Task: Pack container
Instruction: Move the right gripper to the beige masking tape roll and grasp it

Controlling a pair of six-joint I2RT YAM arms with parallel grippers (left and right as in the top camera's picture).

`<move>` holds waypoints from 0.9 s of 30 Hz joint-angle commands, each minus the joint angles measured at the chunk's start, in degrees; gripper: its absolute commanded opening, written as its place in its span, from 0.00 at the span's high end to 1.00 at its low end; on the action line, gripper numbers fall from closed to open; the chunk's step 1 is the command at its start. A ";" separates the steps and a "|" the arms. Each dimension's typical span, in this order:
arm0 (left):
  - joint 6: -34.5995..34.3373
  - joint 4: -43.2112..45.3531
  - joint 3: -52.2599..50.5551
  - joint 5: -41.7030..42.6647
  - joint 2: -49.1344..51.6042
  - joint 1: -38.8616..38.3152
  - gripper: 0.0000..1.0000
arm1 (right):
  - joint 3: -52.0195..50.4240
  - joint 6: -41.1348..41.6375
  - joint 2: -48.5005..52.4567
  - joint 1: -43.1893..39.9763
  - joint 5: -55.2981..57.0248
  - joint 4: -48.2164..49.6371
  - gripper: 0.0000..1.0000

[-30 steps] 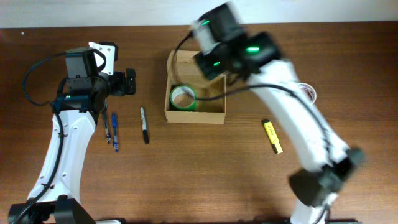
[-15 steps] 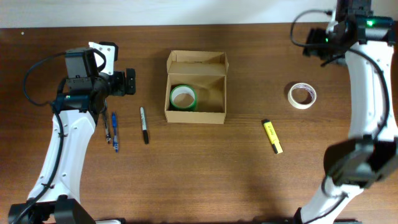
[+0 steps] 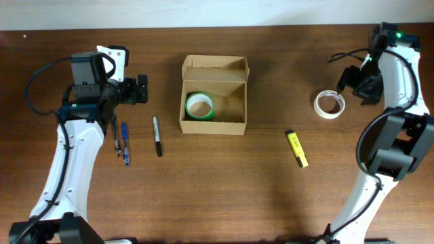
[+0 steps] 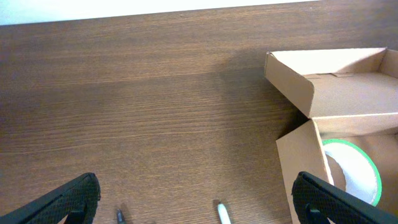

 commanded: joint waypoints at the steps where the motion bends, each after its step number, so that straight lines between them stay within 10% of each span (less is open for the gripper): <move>1: 0.96 -0.02 0.83 -0.24 0.33 0.13 0.01 | -2.58 -2.99 0.55 -0.39 -1.18 1.62 0.27; 16: 0.96 -0.02 0.83 -0.24 0.33 0.13 0.01 | -18.49 -3.02 0.55 -0.39 -1.29 13.40 0.31; 18: 0.96 -0.02 0.83 -0.24 0.33 0.13 0.01 | -18.60 -3.04 0.55 -0.39 -1.29 13.55 0.42; 22: 0.96 -0.02 0.83 -0.24 0.33 0.13 0.01 | -18.60 -3.02 0.55 -0.39 -1.31 13.97 0.96; 27: 0.96 -0.02 0.83 -0.24 0.33 0.13 0.01 | -18.58 -3.17 0.55 -0.39 -1.77 14.23 0.96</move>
